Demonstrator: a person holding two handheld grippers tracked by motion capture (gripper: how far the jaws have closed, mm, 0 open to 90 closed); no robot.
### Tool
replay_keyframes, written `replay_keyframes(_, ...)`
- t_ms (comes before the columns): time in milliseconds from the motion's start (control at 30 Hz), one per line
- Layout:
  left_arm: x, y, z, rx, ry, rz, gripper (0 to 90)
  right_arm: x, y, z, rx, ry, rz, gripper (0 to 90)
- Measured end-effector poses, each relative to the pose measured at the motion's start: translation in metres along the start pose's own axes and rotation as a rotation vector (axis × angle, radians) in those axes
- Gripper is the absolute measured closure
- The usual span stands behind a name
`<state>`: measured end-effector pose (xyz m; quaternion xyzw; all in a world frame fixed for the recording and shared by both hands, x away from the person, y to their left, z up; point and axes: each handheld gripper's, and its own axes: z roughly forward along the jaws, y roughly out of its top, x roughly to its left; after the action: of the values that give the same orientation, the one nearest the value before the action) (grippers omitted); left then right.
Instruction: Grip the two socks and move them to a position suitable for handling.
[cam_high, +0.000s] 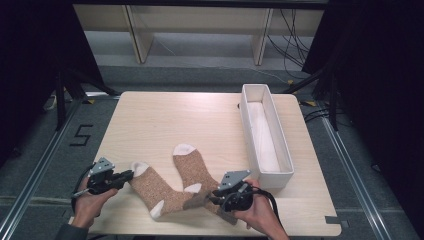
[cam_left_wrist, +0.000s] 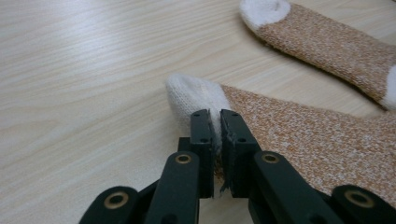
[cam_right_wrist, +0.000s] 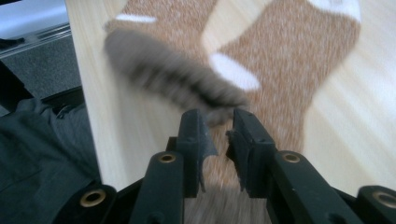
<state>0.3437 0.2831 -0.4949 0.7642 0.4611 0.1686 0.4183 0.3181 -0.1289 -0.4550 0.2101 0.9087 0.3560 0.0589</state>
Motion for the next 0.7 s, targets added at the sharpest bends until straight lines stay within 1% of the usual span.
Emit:
replay_keyframes(33, -0.001, 0.0, -0.001, -0.009, -0.007, 0.003, 83.7, 0.001, -0.004, -0.002, -0.003, -0.013, 0.008, 73.6)
replay_keyframes(67, -0.004, 0.0, -0.004, -0.012, -0.009, 0.009, 83.7, 0.002, -0.008, -0.004, -0.002, -0.013, 0.034, 73.6)
replay_keyframes(100, -0.005, 0.0, -0.004, -0.017, -0.01, 0.013, 83.7, 0.003, -0.012, -0.006, 0.008, -0.02, 0.037, 73.6)
replay_keyframes(133, -0.007, -0.001, -0.005, -0.013, -0.011, 0.018, 83.7, 0.004, -0.014, -0.008, 0.012, -0.019, 0.053, 73.5)
replay_keyframes(167, -0.007, -0.001, -0.007, -0.004, -0.003, 0.045, 83.6, 0.005, -0.017, -0.01, 0.003, -0.024, 0.065, 72.3)
replay_keyframes(200, -0.008, -0.001, -0.007, -0.007, -0.008, 0.032, 83.6, 0.007, -0.019, -0.012, 0.014, -0.03, 0.108, 70.3)
replay_keyframes(233, -0.008, -0.002, -0.007, -0.007, -0.004, 0.035, 83.6, 0.006, -0.021, -0.014, 0.009, -0.023, 0.1, 66.8)
replay_keyframes(267, -0.008, -0.002, -0.008, -0.003, -0.005, 0.035, 83.6, 0.008, -0.023, -0.015, -0.002, -0.026, 0.137, 62.7)
replay_keyframes(300, -0.008, -0.003, -0.007, -0.007, -0.01, 0.027, 83.6, 0.01, -0.025, -0.014, -0.007, -0.034, 0.157, 59.2)
replay_keyframes(333, -0.007, -0.004, -0.007, -0.005, -0.009, 0.028, 83.6, 0.012, -0.025, -0.015, 0.016, -0.021, 0.176, 56.0)
replay_keyframes(400, -0.007, -0.005, -0.007, -0.013, -0.008, 0.032, 83.6, 0.014, -0.023, -0.011, 0.01, -0.029, 0.196, 52.3)
replay_keyframes(433, -0.008, -0.005, -0.008, -0.009, -0.01, 0.026, 83.6, 0.015, -0.021, -0.01, 0.013, -0.027, 0.211, 51.3)
replay_keyframes(467, -0.008, -0.005, -0.009, -0.01, -0.009, 0.032, 83.6, 0.014, -0.019, -0.005, -0.005, -0.022, 0.201, 49.9)
replay_keyframes(500, -0.009, -0.005, -0.008, -0.025, -0.009, 0.025, 83.6, 0.016, -0.017, -0.004, 0.015, -0.019, 0.217, 48.2)
replay_keyframes(533, -0.008, -0.005, -0.01, -0.004, -0.007, 0.043, 83.6, 0.015, -0.016, -0.001, 0.022, -0.026, 0.222, 47.0)
replay_keyframes(567, -0.007, -0.004, -0.01, 0.011, -0.009, 0.054, 83.6, 0.018, -0.014, 0.002, 0.042, -0.011, 0.259, 46.8)
replay_keyframes(600, -0.008, -0.005, -0.009, 0.0, -0.011, 0.042, 83.6, 0.016, -0.013, 0.005, 0.049, -0.026, 0.252, 46.1)
replay_keyframes(633, -0.008, -0.005, -0.009, -0.009, -0.011, 0.03, 83.5, 0.015, -0.012, 0.009, 0.051, -0.017, 0.246, 44.9)
replay_keyframes(667, -0.009, -0.005, -0.009, -0.013, -0.01, 0.026, 83.5, 0.015, -0.011, 0.011, 0.06, -0.015, 0.263, 44.1)
replay_keyframes(700, -0.009, -0.006, -0.008, -0.021, -0.009, 0.025, 83.6, 0.013, -0.01, 0.014, 0.066, -0.017, 0.261, 43.0)
